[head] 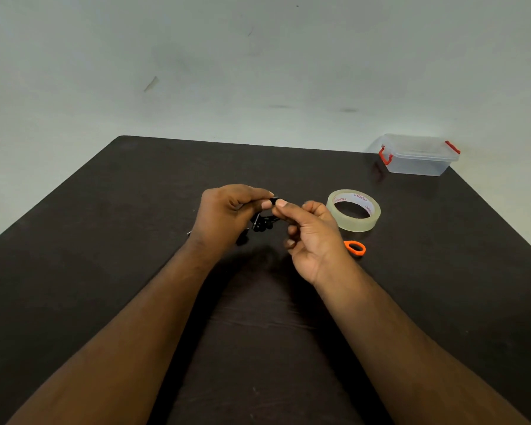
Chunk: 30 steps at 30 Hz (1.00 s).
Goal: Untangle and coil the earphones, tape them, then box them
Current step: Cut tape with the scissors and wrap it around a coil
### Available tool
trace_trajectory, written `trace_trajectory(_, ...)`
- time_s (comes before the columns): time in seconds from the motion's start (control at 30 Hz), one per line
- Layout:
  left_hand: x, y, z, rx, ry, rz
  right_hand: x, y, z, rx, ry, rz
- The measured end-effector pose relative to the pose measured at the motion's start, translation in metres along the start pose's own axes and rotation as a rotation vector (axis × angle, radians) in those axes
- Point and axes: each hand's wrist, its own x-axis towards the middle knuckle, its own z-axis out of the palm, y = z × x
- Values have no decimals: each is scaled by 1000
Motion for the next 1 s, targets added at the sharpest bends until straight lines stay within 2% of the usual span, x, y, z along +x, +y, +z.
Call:
trace_trajectory(0.2, 2, -2, -8, -10, -91, 39, 0, -3, -3, 19, -73, 104)
trace_trajectory(0.37, 6, -3, -11, 128, -209, 144, 1, -6, -5, 15, -47, 164)
trace_trajectory(0.57, 6, -2, -5, 245, -220, 265, 0, -8, -4, -93, 21, 72)
trace_trajectory(0.67, 6, 1, -4, 299, -206, 299, -3, -9, -3, -151, -43, 31)
trace_trajectory(0.73, 6, -1, -6, 330, -188, 304, -4, -14, -4, -28, -145, 47)
trace_trajectory(0.8, 5, -5, -9, 314, -128, 212, -3, -24, -9, 186, -221, 54)
trace_trajectory(0.87, 3, -4, -11, 188, -37, -1, 3, -32, -17, 250, -242, -29)
trace_trajectory(0.93, 2, 0, -11, 21, -2, -205, 10, -32, -25, 124, -224, -189)
trace_trajectory(1.0, 2, 4, -10, -120, -28, -317, 17, -27, -31, -23, -222, -337)
